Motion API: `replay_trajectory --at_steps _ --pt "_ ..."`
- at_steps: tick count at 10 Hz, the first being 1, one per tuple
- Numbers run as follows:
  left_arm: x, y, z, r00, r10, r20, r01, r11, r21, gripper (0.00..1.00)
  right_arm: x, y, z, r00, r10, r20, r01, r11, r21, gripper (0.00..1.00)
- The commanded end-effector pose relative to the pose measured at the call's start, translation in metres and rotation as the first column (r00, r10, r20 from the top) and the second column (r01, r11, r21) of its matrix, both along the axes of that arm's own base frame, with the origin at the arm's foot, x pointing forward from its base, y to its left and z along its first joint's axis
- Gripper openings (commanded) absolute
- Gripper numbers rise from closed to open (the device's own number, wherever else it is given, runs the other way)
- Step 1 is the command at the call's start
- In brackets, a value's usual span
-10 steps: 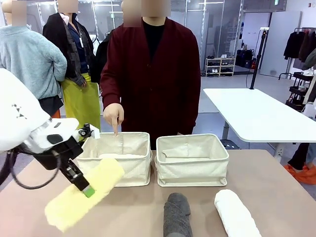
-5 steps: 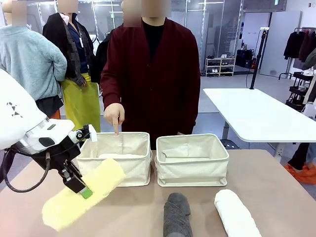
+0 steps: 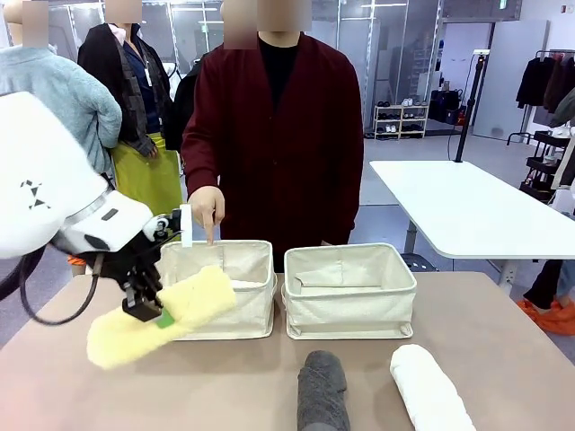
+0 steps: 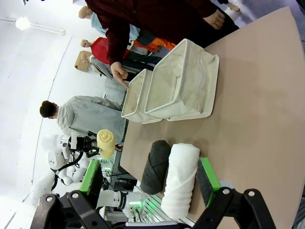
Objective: Divide the towels into two baskets.
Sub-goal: Pick up one hotel-folded towel from the bottom of the table and place it in the Fabric basket indicated by the person.
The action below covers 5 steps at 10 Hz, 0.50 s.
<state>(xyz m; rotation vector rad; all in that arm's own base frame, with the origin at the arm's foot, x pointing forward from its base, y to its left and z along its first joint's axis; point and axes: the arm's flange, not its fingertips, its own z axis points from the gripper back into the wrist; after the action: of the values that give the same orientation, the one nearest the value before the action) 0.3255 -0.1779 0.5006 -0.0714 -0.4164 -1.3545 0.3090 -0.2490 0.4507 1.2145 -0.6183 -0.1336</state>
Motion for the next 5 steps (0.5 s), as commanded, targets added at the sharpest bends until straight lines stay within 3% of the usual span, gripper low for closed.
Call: replay_trajectory --at_steps 1,3,5 --pt "0.037 -0.004 0.016 0.996 -0.081 0.029 0.080 0.996 0.031 0.34 -0.002 0.001 0.003 1.000 0.001 0.009 -0.001 1.000 0.003 1.00" --pt "0.080 -0.016 0.030 0.973 -0.160 0.167 0.142 0.983 0.118 0.34 -0.002 0.001 0.003 1.000 0.001 0.009 -0.001 1.000 0.003 1.00" --pt "0.131 -0.024 0.035 0.935 -0.279 0.218 0.238 0.951 0.196 0.34 -0.002 0.001 0.003 1.000 0.001 0.009 -0.001 1.000 0.003 1.00"
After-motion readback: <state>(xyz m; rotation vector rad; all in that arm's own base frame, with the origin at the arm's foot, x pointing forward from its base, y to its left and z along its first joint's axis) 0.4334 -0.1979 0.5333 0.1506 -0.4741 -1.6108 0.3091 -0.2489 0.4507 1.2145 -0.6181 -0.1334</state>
